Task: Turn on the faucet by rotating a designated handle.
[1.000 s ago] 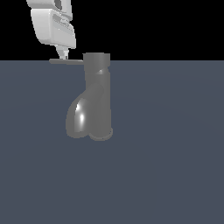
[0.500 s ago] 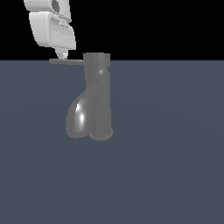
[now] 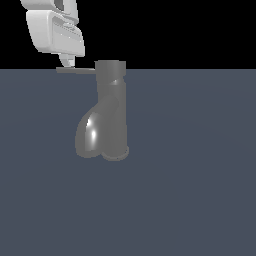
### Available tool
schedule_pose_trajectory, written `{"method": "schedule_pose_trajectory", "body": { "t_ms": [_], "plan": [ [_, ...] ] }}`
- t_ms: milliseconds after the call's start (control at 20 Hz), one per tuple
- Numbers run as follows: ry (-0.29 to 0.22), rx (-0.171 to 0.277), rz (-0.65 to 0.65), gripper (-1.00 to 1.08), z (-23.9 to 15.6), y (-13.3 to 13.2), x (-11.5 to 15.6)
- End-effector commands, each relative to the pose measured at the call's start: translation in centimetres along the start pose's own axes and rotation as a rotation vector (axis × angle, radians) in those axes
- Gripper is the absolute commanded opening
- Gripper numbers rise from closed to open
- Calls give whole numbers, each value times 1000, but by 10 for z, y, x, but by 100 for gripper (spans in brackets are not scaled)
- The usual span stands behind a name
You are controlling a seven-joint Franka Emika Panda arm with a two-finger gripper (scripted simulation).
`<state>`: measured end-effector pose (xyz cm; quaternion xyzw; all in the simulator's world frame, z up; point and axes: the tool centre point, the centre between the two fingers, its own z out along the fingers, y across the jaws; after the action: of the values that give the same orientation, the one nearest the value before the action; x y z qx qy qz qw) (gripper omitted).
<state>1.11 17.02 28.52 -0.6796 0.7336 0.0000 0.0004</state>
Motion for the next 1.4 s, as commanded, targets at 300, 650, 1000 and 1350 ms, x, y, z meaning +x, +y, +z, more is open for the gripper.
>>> {"method": "schedule_pose_trajectory", "body": {
  "t_ms": [300, 650, 1000, 1350],
  "plan": [
    [1, -1, 0, -100, 0, 22, 2],
    [1, -1, 0, -100, 0, 40, 3],
    [0, -1, 0, -100, 0, 59, 4],
    [1, 0, 1, -100, 0, 77, 6]
  ]
}}
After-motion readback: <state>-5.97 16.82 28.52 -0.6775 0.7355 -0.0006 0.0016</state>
